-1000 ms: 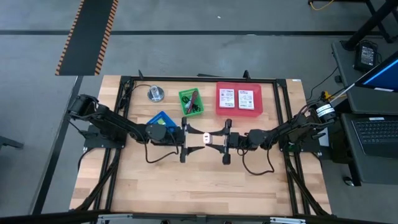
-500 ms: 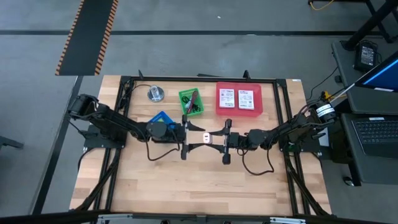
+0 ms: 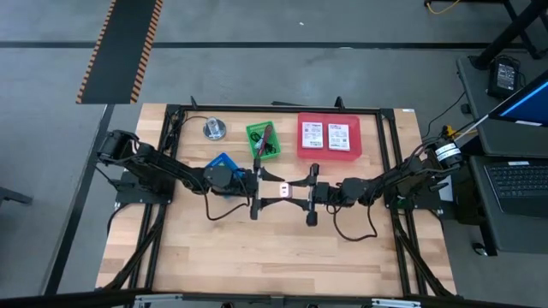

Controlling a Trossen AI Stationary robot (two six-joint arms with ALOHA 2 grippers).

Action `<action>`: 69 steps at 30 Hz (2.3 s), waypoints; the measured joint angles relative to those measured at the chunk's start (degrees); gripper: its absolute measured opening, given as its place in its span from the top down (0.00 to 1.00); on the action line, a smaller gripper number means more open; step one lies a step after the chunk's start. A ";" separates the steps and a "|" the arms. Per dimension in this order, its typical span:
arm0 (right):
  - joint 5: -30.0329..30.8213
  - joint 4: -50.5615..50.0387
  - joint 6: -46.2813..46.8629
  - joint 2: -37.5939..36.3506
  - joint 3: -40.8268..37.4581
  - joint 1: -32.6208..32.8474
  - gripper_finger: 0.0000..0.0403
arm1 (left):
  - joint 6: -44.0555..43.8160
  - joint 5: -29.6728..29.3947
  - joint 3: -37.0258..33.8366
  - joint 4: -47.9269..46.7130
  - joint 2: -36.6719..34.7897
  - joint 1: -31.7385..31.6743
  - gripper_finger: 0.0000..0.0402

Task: Pick and place items into bin
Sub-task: Put the pink charger adapter into the blue bin

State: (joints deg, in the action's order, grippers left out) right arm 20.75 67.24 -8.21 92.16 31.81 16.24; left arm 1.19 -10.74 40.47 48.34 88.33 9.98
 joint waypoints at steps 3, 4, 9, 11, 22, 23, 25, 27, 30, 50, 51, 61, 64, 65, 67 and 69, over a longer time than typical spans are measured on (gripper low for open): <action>0.01 0.00 0.00 0.00 0.00 -0.01 0.59 | 0.50 0.19 0.00 0.47 -0.15 -0.02 0.34; 0.02 0.00 0.00 0.00 0.00 -0.01 0.59 | 0.50 0.19 0.00 0.43 -0.15 -0.02 0.34; 0.01 0.00 0.07 0.00 0.00 -0.01 0.59 | 0.59 0.87 0.32 0.76 -0.15 -0.02 0.34; 0.02 0.00 0.09 0.00 0.00 -0.01 0.59 | 0.60 1.97 0.69 0.77 0.05 -0.02 0.34; 0.15 -1.10 0.31 0.00 -0.04 0.03 0.59 | 1.72 2.54 4.03 -0.67 3.80 -0.39 0.34; 0.14 -1.24 0.31 0.00 -0.04 0.01 0.59 | 1.77 2.56 4.07 -0.70 3.91 -0.42 0.34; 0.15 -1.40 0.39 0.00 -0.04 -0.01 0.59 | 2.45 2.39 4.09 -0.68 4.06 -0.44 0.34; 0.15 -1.38 0.37 0.00 -0.04 -0.01 0.59 | 3.04 1.87 4.09 -0.71 4.09 -0.44 0.34; 0.12 -1.38 0.35 0.00 -0.04 -0.01 0.59 | 3.10 1.49 4.09 -0.79 4.09 -0.44 0.37; -0.17 -1.68 1.52 0.02 -0.04 0.11 0.50 | 4.00 1.39 4.17 -2.49 3.62 -0.50 0.53; -0.07 -1.70 1.65 0.02 -0.04 0.10 0.47 | 4.11 1.39 4.17 -3.05 3.30 -0.50 0.53; 0.32 -1.24 0.36 -0.07 0.07 0.12 0.38 | 4.97 -0.38 4.00 -16.08 -3.82 -0.50 0.53; 1.11 -1.19 0.15 -0.25 0.07 0.12 0.39 | 5.21 -1.46 4.00 -20.62 -6.62 -0.48 0.53; 1.64 -1.22 0.15 -0.41 0.07 0.12 0.40 | 5.20 -2.14 4.00 -22.49 -7.66 -0.47 0.53; 2.04 -1.17 0.12 -0.55 0.09 0.12 0.41 | 5.21 -3.71 4.00 -26.20 -9.52 -0.22 0.53; 2.11 -1.38 0.09 -0.55 0.09 0.12 0.43 | 5.22 -5.18 4.00 -29.35 -11.37 0.16 0.53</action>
State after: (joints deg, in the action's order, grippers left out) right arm 22.86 65.86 -8.12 91.61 31.90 16.36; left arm 6.42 -15.92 44.47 18.99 76.96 10.14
